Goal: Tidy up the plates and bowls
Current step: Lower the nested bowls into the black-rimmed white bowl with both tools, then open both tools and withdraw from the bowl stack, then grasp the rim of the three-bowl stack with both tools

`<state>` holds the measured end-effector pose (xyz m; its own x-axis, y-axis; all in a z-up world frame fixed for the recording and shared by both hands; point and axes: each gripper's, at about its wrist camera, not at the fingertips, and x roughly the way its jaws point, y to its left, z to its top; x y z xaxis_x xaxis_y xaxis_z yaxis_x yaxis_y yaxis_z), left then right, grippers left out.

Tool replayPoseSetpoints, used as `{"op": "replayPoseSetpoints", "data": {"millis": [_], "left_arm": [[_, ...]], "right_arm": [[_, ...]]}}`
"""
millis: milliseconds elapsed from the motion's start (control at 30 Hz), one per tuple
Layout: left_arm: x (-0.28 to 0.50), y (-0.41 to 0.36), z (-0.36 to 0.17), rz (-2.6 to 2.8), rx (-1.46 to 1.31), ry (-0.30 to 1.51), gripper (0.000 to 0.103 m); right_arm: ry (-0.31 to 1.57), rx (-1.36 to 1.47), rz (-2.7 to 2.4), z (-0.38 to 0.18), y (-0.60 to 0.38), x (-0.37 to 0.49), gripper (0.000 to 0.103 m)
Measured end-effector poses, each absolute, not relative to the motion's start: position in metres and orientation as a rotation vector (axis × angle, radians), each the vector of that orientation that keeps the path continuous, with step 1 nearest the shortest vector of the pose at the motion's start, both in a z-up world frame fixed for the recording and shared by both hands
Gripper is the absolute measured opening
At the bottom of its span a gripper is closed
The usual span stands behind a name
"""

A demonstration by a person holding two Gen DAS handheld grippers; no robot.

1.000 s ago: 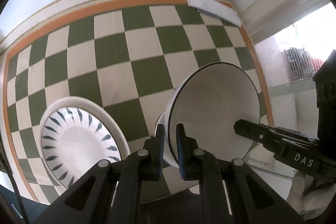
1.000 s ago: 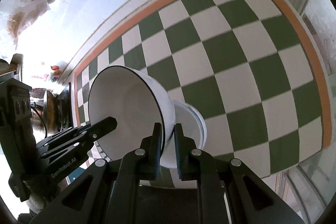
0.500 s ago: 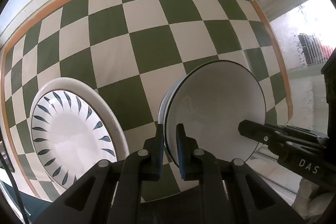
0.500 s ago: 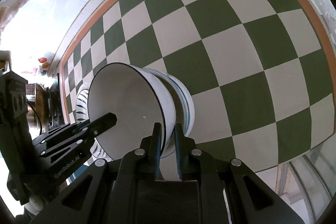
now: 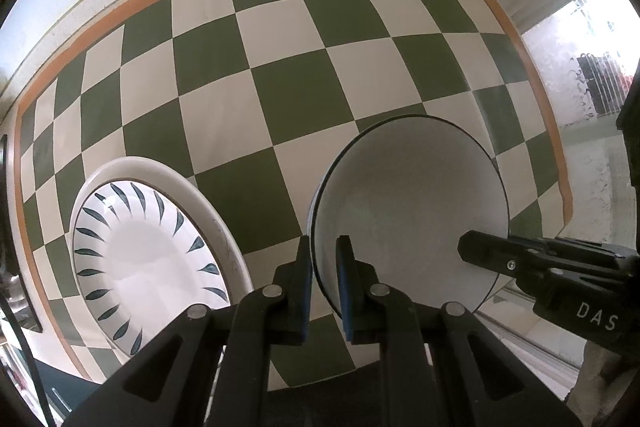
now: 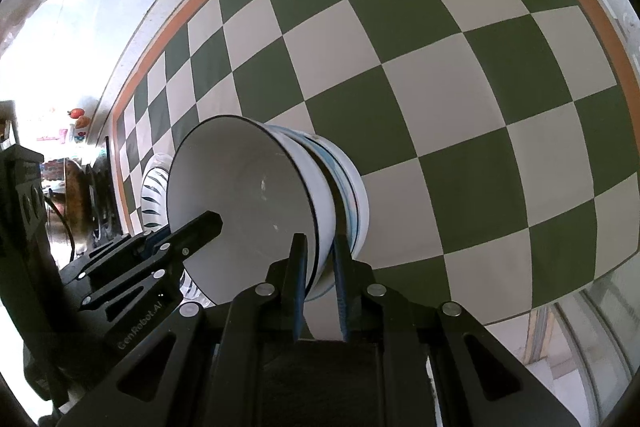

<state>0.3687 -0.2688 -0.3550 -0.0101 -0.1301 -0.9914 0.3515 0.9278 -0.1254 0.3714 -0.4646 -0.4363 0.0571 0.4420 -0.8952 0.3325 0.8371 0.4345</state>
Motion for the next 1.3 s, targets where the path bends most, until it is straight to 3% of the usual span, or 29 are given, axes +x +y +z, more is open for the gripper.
{"op": "replayPoseSetpoints", "data": {"millis": [600, 700, 833, 900, 967, 1033, 1133, 1300], "left_arm": [[0.366, -0.262, -0.343, -0.374, 0.165, 1.538, 0.01], [0.366, -0.257, -0.333, -0.379, 0.159, 1.524, 0.016], [0.362, -0.252, -0.315, -0.403, 0.153, 1.494, 0.033], [0.359, -0.25, -0.303, -0.413, 0.16, 1.467, 0.048], [0.355, -0.248, -0.291, -0.416, 0.174, 1.429, 0.076], [0.351, -0.246, -0.277, -0.41, 0.185, 1.386, 0.081], [0.348, -0.242, -0.262, -0.424, 0.172, 1.359, 0.086], [0.341, -0.235, -0.231, -0.451, 0.149, 1.316, 0.087]], "right_arm": [[1.561, 0.615, 0.063, -0.432, -0.465, 0.369, 0.022], [1.56, 0.584, 0.047, -0.427, -0.465, 0.367, 0.036], [1.53, 0.524, 0.027, -0.41, -0.461, 0.359, 0.054], [1.503, 0.492, 0.023, -0.396, -0.458, 0.354, 0.058], [1.468, 0.467, 0.018, -0.378, -0.456, 0.347, 0.065], [1.435, 0.458, 0.014, -0.36, -0.455, 0.34, 0.076], [1.394, 0.412, -0.01, -0.335, -0.452, 0.331, 0.083], [1.332, 0.352, -0.027, -0.292, -0.446, 0.314, 0.088]]}}
